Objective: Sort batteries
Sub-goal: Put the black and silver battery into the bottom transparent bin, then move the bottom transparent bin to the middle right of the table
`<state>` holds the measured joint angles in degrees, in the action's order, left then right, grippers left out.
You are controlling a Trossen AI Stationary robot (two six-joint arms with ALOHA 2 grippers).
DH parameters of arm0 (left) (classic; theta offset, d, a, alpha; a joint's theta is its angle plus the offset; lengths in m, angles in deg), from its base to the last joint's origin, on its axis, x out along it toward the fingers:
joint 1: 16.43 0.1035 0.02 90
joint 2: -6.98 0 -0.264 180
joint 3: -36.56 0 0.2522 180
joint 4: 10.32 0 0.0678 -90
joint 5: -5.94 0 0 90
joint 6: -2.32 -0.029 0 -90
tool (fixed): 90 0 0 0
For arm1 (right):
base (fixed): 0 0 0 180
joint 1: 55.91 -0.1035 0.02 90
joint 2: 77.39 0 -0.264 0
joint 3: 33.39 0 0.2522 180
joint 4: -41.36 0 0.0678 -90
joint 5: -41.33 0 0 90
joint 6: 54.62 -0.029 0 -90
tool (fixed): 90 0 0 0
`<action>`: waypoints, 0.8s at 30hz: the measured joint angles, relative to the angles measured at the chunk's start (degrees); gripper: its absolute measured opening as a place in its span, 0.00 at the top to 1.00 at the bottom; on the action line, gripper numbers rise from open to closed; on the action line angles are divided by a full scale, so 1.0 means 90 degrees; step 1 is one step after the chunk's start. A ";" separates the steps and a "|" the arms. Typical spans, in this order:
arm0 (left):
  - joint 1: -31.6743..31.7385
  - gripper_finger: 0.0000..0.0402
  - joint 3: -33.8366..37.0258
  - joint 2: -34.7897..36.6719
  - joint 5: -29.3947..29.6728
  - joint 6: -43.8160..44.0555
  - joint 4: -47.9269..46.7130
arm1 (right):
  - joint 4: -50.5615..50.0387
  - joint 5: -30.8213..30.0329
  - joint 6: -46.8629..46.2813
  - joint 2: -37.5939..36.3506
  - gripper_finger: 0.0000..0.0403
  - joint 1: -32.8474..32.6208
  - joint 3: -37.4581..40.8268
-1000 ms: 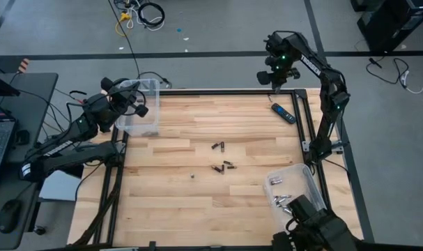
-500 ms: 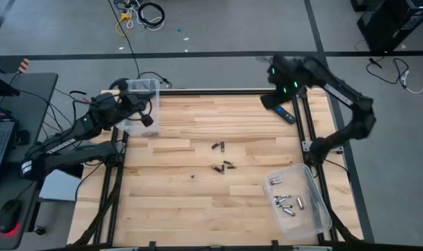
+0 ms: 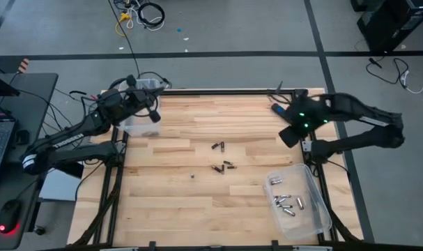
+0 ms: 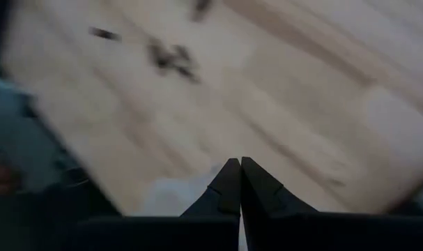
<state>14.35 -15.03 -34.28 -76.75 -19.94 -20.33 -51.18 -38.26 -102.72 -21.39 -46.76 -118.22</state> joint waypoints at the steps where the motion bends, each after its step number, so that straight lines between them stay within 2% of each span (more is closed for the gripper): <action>1: 0.0000 1.00 -0.0002 -0.0012 0.0000 0.0000 0.0081 | 0.0153 0.0003 -0.0226 -0.0105 1.00 -0.0264 -0.0002; 7: -0.0009 1.00 -0.0002 -0.0158 -0.0133 0.0228 0.0289 | 0.0343 0.0044 -0.1638 -0.0166 1.00 -0.1827 0.0221; 13: -0.0017 1.00 -0.0002 -0.0455 -0.0850 0.0662 0.0631 | 0.0822 0.0557 -0.2531 0.0156 1.00 -0.3165 0.0798; 18: -0.0017 1.00 -0.0002 -0.0543 -0.1233 0.1025 0.0729 | 0.0672 0.0500 -0.3392 0.0473 1.00 -0.3866 0.0833; 24: -0.0017 1.00 -0.0002 -0.0541 -0.1596 0.1354 0.0747 | 0.0478 -0.0219 -0.3365 0.0927 1.00 -0.4260 0.0831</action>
<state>14.20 -15.04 -39.15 -91.11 -7.75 -13.61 -46.87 -40.23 -133.01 -13.05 -85.10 -110.74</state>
